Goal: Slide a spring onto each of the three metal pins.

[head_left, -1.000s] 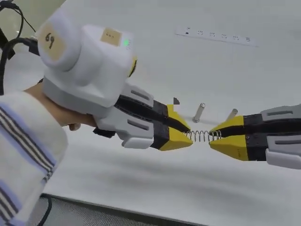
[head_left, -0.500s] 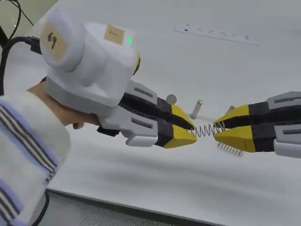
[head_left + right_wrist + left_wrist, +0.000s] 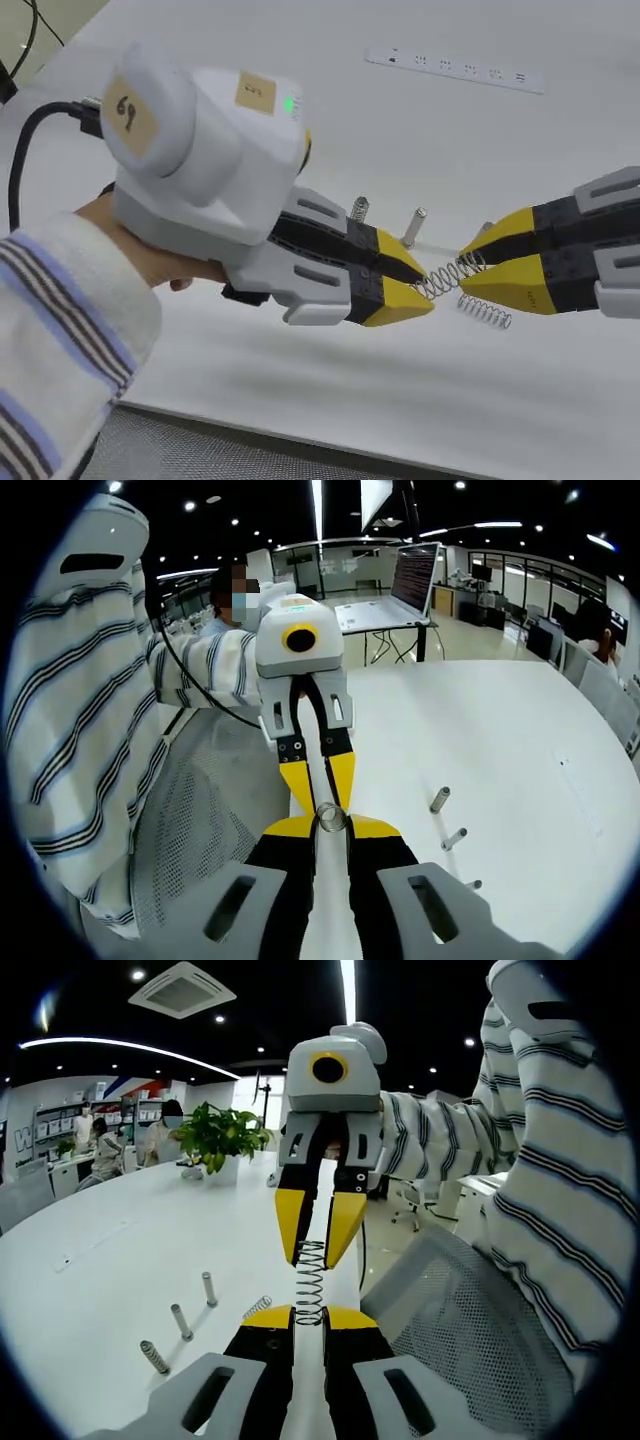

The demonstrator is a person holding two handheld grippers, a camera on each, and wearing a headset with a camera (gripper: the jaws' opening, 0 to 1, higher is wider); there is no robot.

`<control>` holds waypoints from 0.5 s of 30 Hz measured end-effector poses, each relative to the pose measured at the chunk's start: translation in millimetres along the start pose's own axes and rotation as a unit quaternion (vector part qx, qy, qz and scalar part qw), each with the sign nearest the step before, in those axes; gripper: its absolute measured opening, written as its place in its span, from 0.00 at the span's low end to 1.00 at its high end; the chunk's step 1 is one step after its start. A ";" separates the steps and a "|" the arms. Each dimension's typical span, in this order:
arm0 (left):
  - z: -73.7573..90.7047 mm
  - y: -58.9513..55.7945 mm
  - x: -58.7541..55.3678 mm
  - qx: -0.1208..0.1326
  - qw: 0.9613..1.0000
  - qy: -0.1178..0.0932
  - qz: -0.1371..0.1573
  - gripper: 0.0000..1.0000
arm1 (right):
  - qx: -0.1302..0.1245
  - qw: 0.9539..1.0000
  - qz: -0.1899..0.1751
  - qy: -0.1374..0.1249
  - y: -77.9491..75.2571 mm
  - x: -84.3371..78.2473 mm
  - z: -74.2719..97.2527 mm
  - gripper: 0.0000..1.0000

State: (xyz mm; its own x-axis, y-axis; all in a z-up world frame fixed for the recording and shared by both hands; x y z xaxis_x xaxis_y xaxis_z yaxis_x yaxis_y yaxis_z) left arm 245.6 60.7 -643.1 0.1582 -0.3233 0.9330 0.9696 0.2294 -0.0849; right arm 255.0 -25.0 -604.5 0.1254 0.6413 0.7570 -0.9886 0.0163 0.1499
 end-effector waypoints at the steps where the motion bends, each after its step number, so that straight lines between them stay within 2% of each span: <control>1: 0.0 -0.4 -0.4 0.001 1.000 -0.002 -0.001 0.03 | -0.001 1.000 0.005 0.005 0.3 0.2 0.4 0.09; 8: -4.5 0.3 -1.9 0.003 1.000 -0.009 -0.005 0.03 | 0.004 1.000 0.015 0.014 0.2 3.1 1.7 0.08; 15: -6.4 -0.6 -1.5 0.004 1.000 -0.019 -0.010 0.03 | 0.002 0.999 0.030 0.040 1.4 0.3 7.4 0.08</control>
State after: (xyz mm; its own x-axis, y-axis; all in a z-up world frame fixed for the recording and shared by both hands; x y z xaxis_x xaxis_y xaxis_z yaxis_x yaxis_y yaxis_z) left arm 246.0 55.2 -646.7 0.1314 -0.2931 0.9470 0.9711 0.2301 -0.0635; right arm 254.3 -30.5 -599.4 0.0579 0.7007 0.7111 -0.9939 -0.0268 0.1073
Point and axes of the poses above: the centre of the closed fingertips' face, and the gripper's own axes: z roughly backward along the fingers, y roughly to its left, x roughly out of its top, the point moved 6 cm from there along z, roughly backward along the fingers, and after that the axes turned 2 degrees about -z, right-handed, at the moved point
